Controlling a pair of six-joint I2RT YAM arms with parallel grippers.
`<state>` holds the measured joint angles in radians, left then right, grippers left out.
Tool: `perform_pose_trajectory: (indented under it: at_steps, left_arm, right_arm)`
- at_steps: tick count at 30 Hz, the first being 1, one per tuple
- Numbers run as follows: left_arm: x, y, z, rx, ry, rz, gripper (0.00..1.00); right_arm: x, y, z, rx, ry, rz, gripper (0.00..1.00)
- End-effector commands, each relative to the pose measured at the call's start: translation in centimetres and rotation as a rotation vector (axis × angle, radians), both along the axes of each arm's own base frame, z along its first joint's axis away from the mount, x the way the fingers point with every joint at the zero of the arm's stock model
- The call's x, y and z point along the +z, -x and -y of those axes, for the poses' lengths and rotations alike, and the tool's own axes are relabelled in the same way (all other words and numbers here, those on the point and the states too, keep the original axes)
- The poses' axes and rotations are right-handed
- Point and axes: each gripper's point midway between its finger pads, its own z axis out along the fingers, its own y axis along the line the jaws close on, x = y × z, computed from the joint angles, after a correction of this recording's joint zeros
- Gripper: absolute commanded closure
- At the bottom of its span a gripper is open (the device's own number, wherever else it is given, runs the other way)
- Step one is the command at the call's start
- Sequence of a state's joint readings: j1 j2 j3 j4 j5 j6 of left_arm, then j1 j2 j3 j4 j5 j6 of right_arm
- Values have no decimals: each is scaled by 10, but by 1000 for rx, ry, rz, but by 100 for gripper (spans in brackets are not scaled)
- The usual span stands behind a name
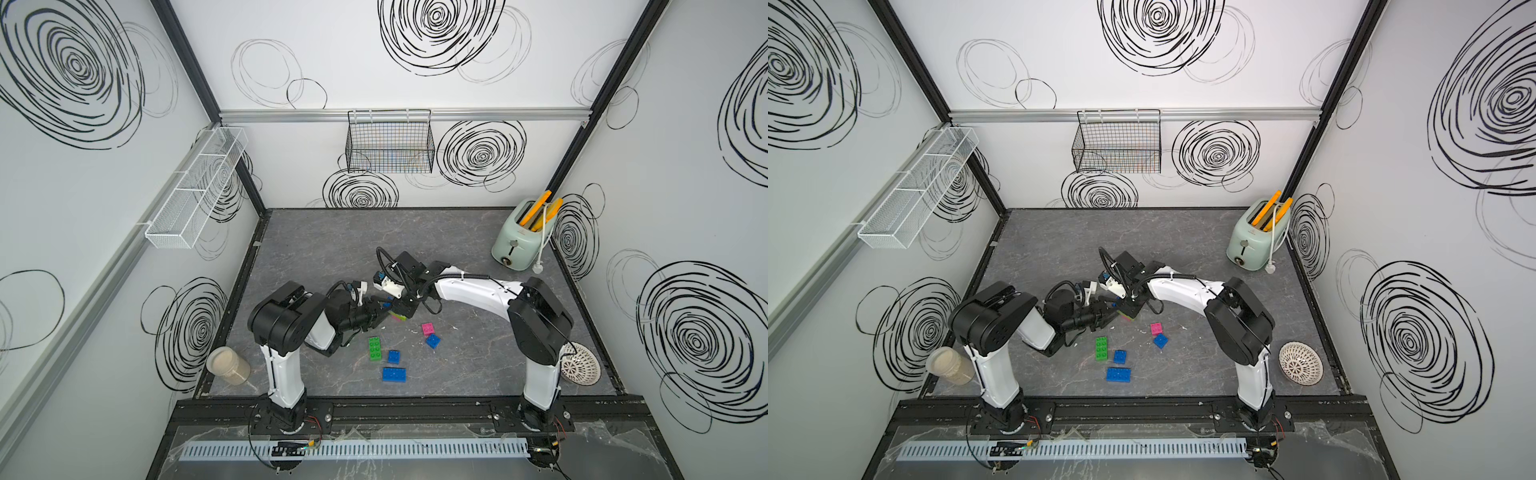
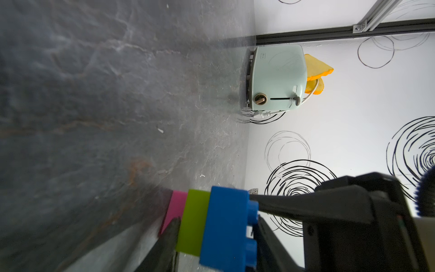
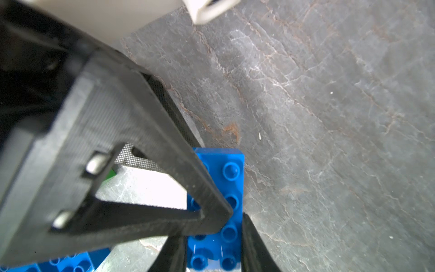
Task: Assemble a heart with lego
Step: Assemble the lego brick with the lego brick, then pick up the lego brick from the center of the board.
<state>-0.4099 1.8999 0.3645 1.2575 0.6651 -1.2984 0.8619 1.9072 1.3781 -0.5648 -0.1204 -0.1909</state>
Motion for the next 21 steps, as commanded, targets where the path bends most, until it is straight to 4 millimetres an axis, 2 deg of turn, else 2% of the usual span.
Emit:
perform_pose_trajectory:
  at_steps: [1,4,6,9,12,17,21]
  left_arm:
    - [11,0,3,-5,28,54,64]
    - [10,0,2,-1,22,60,64]
    - [10,0,1,2,21,67,65]
    - [10,1,-1,5,19,74,65]
    - [9,1,-3,11,18,75,65]
    - [10,-1,-6,12,22,74,66]
    - [13,-2,-7,12,27,80,66]
  right_arm:
    - [-14,22,7,2,-2,-117,70]
    - [19,16,3,-42,-107,-89,55]
    - [40,10,7,-92,-158,-69,46]
    - [53,9,20,-173,-168,-48,39]
    - [45,14,43,-275,-115,-53,34]
    - [16,24,82,-435,0,-68,33]
    - [0,30,95,-494,28,-86,33]
